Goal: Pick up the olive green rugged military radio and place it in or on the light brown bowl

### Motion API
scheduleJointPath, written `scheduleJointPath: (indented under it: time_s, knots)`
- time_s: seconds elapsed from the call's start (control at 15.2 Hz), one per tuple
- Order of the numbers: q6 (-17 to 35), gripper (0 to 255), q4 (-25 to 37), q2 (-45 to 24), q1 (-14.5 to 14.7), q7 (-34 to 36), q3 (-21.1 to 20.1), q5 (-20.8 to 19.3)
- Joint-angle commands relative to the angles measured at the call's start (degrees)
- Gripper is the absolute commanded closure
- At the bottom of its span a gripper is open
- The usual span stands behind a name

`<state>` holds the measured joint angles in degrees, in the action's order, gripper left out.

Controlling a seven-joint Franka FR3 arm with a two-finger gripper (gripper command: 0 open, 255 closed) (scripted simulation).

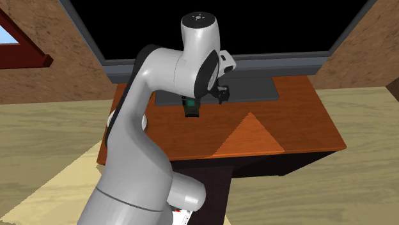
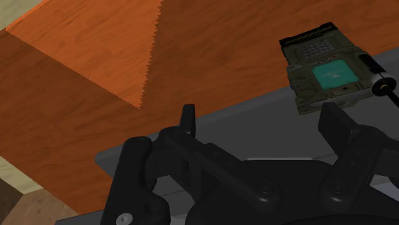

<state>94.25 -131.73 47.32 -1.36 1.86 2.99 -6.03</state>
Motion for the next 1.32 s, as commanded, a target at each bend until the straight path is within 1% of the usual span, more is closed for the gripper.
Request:
scheduleJointPath:
  time_s: [0.0,0.33,0.66,0.73,1.19,1.25]
  knots:
    - [0.00,0,0.00,0.00,0.00,0.00,0.00,0.00]
    - [-3.62,0,2.36,-5.29,-2.34,18.34,-7.38,7.48]
    - [-5.33,0,6.91,-12.98,-4.55,36.41,-13.59,15.05]
    - [-5.34,0,6.96,-13.06,-4.57,36.57,-13.64,15.12]
    - [0.14,0,0.23,-11.79,-4.23,36.33,-14.25,15.72]
    - [0.14,0,0.23,-11.79,-4.23,36.33,-14.25,15.72]
